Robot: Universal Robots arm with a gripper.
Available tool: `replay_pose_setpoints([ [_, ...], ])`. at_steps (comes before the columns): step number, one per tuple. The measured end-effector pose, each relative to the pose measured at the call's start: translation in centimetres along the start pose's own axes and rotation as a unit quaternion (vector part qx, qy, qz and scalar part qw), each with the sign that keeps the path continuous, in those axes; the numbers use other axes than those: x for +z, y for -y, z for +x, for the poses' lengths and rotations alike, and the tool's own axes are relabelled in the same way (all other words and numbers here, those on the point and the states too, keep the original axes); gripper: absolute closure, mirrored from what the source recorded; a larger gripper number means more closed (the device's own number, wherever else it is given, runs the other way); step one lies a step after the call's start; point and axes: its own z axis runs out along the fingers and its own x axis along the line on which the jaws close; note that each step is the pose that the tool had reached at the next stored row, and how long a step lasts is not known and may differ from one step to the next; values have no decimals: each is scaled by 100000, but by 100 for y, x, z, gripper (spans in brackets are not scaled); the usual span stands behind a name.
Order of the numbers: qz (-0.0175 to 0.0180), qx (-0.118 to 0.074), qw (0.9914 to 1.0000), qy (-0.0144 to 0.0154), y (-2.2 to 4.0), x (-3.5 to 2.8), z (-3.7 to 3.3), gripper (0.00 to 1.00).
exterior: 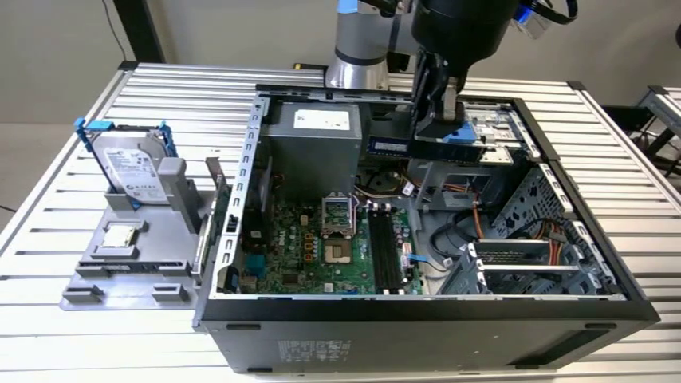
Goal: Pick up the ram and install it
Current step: 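Insert the ram into the slot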
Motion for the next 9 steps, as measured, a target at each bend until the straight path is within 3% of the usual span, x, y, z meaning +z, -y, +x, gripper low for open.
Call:
replay_pose_setpoints([
  [4,4,2441,99970,45,0,0,0,100],
  [9,11,5743,99835,106,0,0,0,100],
])
